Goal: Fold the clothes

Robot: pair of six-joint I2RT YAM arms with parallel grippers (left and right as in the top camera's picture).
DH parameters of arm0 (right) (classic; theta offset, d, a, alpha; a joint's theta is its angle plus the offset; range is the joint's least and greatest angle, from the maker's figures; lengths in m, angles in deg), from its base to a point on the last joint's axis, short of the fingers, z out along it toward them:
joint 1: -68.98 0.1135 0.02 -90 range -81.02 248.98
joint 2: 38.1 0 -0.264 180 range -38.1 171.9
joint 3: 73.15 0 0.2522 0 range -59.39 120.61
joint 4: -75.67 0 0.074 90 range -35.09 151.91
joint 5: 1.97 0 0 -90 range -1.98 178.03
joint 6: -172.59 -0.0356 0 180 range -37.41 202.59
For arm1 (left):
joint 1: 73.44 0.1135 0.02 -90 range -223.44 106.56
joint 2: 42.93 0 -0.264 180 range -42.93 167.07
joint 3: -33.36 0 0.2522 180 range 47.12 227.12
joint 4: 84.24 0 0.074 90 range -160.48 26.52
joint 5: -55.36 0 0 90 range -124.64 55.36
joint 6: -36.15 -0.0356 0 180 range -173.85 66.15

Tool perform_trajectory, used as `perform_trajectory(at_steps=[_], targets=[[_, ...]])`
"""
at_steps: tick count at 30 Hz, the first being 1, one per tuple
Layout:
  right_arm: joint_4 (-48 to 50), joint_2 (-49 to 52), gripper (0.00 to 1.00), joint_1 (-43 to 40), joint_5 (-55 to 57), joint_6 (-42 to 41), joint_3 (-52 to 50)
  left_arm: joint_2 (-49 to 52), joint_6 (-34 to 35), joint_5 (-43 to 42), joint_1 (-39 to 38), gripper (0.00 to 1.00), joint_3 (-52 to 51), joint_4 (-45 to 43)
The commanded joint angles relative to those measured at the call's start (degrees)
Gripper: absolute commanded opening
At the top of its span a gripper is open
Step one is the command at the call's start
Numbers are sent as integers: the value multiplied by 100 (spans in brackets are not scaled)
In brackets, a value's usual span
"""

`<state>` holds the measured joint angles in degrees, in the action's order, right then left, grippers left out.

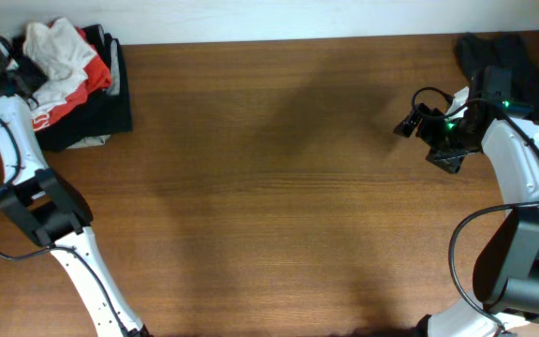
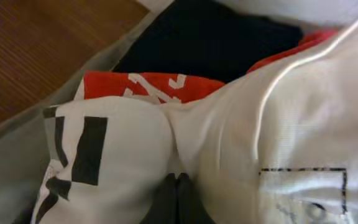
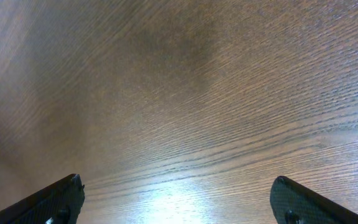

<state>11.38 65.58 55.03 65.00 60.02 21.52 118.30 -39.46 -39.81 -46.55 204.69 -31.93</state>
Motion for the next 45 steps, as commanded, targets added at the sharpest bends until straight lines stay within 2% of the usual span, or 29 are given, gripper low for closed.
perform_trajectory(at_steps=[1,9,10,14,17,18,20,21,24,28,33,39,45], targets=[[0,-24,98,-17,35,-39,103,-160,-26,-232,-48,1,59,59],[0,-24,99,-17,35,-39,103,-1707,74,-1082,-48,1,229,798],[0,-24,99,-17,35,-39,103,-1904,188,-1143,-48,3,229,920],[0,-24,99,-15,31,-44,103,-2793,424,-1733,-48,33,229,1556],[334,-24,99,-15,24,-44,103,-3300,424,-2273,-48,59,229,2124],[369,-24,99,-15,-9,-46,103,-3429,424,-2481,-48,70,229,2284],[105,-24,99,-17,-428,24,103,-3585,424,-2754,-48,84,229,2608],[13,-26,99,-52,-684,111,105,-3648,424,-2885,-50,99,229,2815],[-55,-37,99,-129,-1113,219,105,-3698,424,-3108,-48,99,227,3368],[-251,-431,99,-155,-1119,221,105,-3696,424,-3110,-50,99,227,3910],[-776,-1976,99,-149,-988,551,105,-3696,422,-3060,-48,99,225,4223],[-1436,-3646,99,-144,-83,562,103,-3696,422,-3042,-48,99,221,4343],[-1690,-4701,99,-144,24,564,103,-3694,422,-3042,-48,99,221,4345]])
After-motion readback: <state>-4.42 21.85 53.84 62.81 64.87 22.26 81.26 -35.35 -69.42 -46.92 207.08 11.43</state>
